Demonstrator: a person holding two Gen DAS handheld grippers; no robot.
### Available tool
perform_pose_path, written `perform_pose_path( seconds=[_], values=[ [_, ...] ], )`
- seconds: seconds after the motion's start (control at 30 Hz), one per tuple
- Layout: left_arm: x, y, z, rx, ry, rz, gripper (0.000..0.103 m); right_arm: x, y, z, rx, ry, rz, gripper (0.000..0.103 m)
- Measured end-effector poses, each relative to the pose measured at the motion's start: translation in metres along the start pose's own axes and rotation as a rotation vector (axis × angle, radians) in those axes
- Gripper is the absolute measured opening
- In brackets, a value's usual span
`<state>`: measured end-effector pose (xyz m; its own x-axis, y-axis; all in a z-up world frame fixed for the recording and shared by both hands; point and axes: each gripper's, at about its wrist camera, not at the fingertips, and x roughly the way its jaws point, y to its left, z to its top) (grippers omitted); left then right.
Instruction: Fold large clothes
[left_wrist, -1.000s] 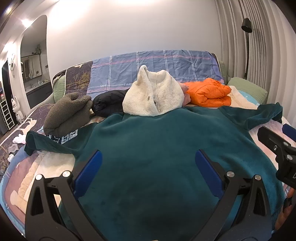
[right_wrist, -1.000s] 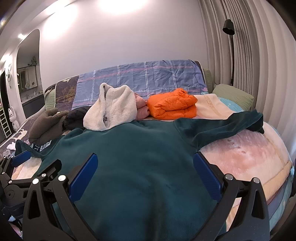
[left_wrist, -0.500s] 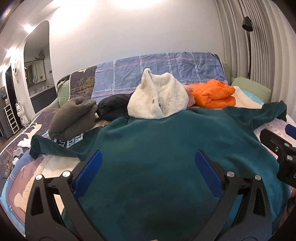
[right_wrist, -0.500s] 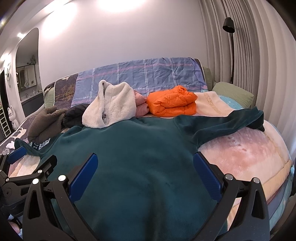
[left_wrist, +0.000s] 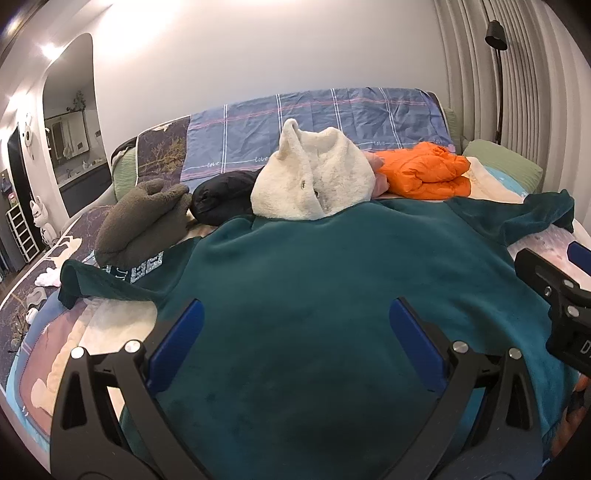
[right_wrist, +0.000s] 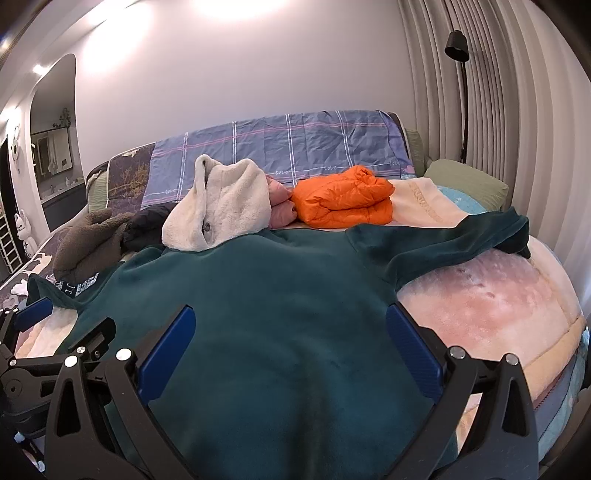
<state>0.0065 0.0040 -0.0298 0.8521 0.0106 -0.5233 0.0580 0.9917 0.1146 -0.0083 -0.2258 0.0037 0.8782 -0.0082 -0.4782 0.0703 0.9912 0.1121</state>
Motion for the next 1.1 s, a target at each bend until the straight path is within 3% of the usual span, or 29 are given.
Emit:
perform_pose_path(
  seconds=[0.7, 0.9, 1.1],
  values=[
    [0.012, -0.001, -0.002, 0.006, 0.072, -0.024, 0.101, 0.006, 0.002, 0.004, -0.025, 0.006, -0.014, 0.102],
    [0.015, 0.009, 0.014, 0.027, 0.072, -0.062, 0.098, 0.013, 0.008, 0.027, -0.093, 0.029, -0.019, 0.102],
    [0.017, 0.024, 0.041, 0.034, 0.032, -0.048, 0.094, 0.02, 0.011, 0.054, -0.096, 0.026, -0.015, 0.102]
  ],
)
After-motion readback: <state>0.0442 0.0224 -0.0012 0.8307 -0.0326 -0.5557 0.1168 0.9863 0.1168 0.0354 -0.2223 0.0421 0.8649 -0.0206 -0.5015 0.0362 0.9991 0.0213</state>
